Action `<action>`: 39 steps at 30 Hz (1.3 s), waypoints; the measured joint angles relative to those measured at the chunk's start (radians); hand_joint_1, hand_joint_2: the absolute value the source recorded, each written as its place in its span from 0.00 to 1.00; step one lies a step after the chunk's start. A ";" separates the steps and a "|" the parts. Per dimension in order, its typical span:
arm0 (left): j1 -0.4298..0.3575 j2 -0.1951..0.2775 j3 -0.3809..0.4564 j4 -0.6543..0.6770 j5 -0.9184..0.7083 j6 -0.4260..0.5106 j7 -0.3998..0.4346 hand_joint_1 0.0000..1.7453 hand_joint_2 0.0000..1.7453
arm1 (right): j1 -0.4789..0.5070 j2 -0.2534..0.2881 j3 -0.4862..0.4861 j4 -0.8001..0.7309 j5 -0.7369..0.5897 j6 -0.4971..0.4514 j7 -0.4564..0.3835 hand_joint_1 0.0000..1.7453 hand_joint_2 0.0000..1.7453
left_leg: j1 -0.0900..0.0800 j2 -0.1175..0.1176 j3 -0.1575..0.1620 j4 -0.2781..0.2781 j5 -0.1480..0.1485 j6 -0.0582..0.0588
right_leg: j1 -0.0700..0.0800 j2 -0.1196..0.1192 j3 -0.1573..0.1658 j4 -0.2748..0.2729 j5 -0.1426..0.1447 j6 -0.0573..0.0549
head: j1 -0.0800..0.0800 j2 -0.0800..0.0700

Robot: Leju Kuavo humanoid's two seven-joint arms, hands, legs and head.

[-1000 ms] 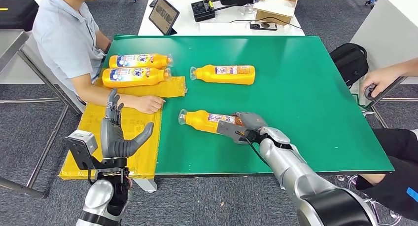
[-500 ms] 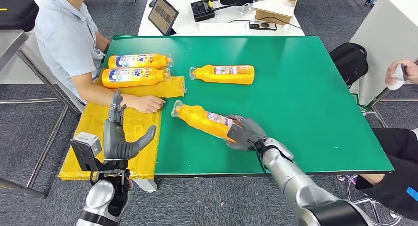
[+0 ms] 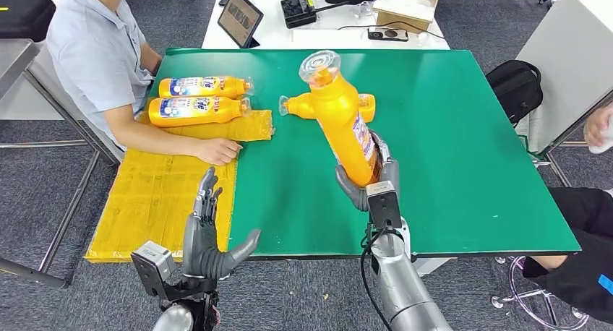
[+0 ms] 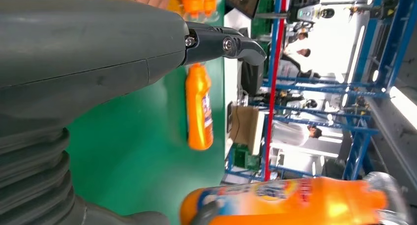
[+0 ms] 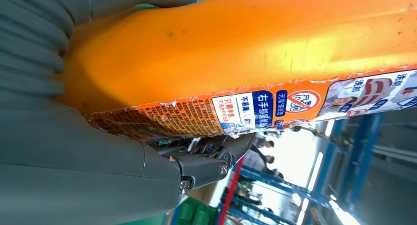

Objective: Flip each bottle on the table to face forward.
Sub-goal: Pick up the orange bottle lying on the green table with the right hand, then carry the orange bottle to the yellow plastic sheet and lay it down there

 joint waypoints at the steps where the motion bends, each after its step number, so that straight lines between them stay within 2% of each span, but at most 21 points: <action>1: 0.004 0.000 -0.005 0.000 0.000 0.000 0.000 0.00 1.00 | 0.005 0.001 0.000 -0.016 -0.002 -0.001 0.000 1.00 1.00 | 0.000 0.000 0.000 0.000 0.000 0.000 | 0.000 0.000 0.000 0.000 0.000 0.000 | 0.000 0.000; 6: 0.013 0.001 -0.018 0.000 -0.001 -0.020 0.000 0.00 1.00 | 0.021 0.001 0.002 -0.067 -0.020 -0.001 0.000 0.88 1.00 | 0.000 0.000 0.000 0.000 0.001 0.000 | 0.000 0.000 0.000 0.000 0.000 0.000 | 0.000 0.000; 10: 0.024 0.008 -0.037 0.000 -0.007 -0.059 0.008 0.00 1.00 | 0.025 0.002 0.029 -0.082 -0.012 0.033 0.000 0.90 1.00 | 0.000 0.000 0.000 0.000 0.001 0.000 | 0.000 0.000 0.000 0.000 0.000 0.000 | 0.000 0.000; 17: 0.016 0.010 -0.046 0.002 -0.029 -0.063 0.015 0.00 1.00 | 0.025 0.014 0.152 -0.045 0.109 0.108 0.000 0.90 1.00 | 0.001 0.001 0.000 0.000 0.000 0.000 | 0.001 0.000 0.000 0.000 0.000 0.000 | 0.000 0.000; 21: -0.006 -0.006 -0.040 0.010 0.009 -0.052 0.017 0.00 1.00 | 0.036 0.021 0.255 0.002 0.168 0.128 0.000 0.76 1.00 | 0.001 0.000 0.000 0.000 0.000 0.000 | 0.001 0.000 0.000 0.000 0.000 0.000 | 0.000 0.000; 24: -0.018 -0.026 -0.026 0.013 0.095 -0.040 0.012 0.00 1.00 | 0.048 0.023 0.318 0.022 0.153 0.143 0.000 0.79 1.00 | 0.001 0.000 0.000 0.000 0.001 0.000 | 0.000 0.000 0.000 0.000 0.000 0.000 | 0.000 0.000; 27: -0.031 -0.041 -0.016 0.021 0.169 -0.034 0.061 0.00 1.00 | 0.056 0.023 0.364 0.040 0.135 0.137 0.000 0.82 1.00 | 0.000 0.000 0.000 0.000 0.000 0.000 | 0.000 0.000 0.000 0.000 0.000 0.000 | 0.000 0.000; 31: -0.037 -0.045 -0.010 0.038 0.274 -0.077 0.123 0.00 1.00 | 0.062 0.024 0.397 0.055 0.115 0.147 0.000 0.83 1.00 | 0.000 0.000 0.000 0.000 0.000 0.000 | 0.000 0.000 -0.001 0.000 0.000 0.000 | 0.000 0.000; 39: -0.043 -0.044 0.000 0.049 0.300 -0.097 0.137 0.00 1.00 | 0.065 0.024 0.428 0.074 0.107 0.157 0.000 0.87 1.00 | 0.000 0.001 0.000 0.000 0.000 0.000 | 0.000 0.000 -0.001 0.000 0.000 0.000 | 0.000 0.000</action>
